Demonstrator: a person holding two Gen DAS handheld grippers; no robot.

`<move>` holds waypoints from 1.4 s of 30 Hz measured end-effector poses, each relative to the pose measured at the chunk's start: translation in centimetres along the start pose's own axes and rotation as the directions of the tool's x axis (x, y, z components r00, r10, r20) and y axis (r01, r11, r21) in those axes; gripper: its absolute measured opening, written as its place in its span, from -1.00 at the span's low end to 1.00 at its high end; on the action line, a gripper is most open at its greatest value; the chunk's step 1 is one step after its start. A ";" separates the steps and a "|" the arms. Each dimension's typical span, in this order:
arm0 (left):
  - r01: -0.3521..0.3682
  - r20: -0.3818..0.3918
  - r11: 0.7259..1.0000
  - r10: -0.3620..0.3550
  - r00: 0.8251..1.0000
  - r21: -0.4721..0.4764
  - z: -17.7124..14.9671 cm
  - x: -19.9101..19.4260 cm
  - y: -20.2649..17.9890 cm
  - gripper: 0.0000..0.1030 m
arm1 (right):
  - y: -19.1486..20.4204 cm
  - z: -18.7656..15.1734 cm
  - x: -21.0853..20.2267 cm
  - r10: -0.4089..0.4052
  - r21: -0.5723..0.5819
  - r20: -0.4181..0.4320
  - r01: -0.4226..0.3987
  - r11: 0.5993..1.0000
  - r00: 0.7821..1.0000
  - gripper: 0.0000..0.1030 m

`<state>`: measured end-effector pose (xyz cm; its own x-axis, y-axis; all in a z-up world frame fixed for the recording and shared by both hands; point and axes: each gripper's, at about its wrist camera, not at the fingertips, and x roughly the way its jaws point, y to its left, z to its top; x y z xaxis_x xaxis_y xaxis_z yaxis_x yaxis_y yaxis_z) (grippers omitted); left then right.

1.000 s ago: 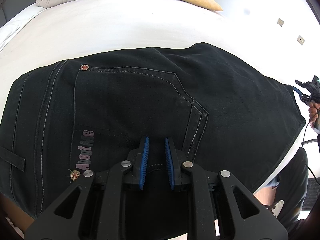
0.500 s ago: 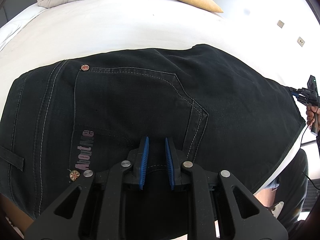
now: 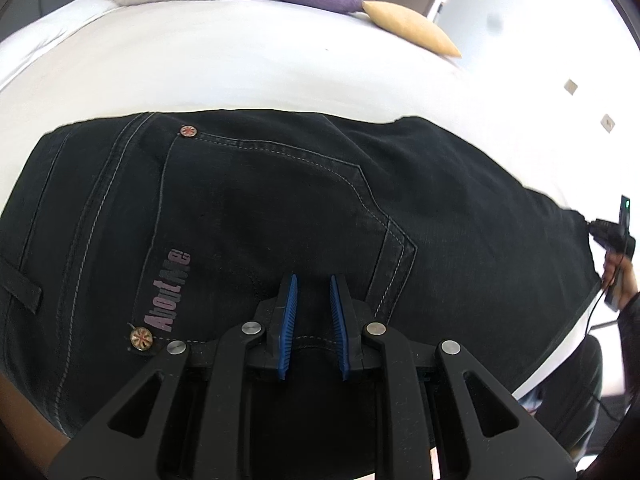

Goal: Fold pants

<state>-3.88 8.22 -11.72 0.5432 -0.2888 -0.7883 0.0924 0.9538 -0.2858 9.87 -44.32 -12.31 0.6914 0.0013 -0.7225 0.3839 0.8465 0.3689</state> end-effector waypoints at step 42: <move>0.110 0.053 0.992 -0.113 0.992 0.054 -0.6 -2.5 -5.1 -0.68 | 22.0 -14.2 -1.3 0.483 -0.026 -0.275 -0.509 0.860 0.831 -0.49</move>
<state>-6.22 4.06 -8.59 0.5725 -0.3902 -0.7211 0.1967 0.9192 -0.3412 8.70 -18.19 -11.53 0.5922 0.5563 -0.5829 -0.0378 0.7418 0.6696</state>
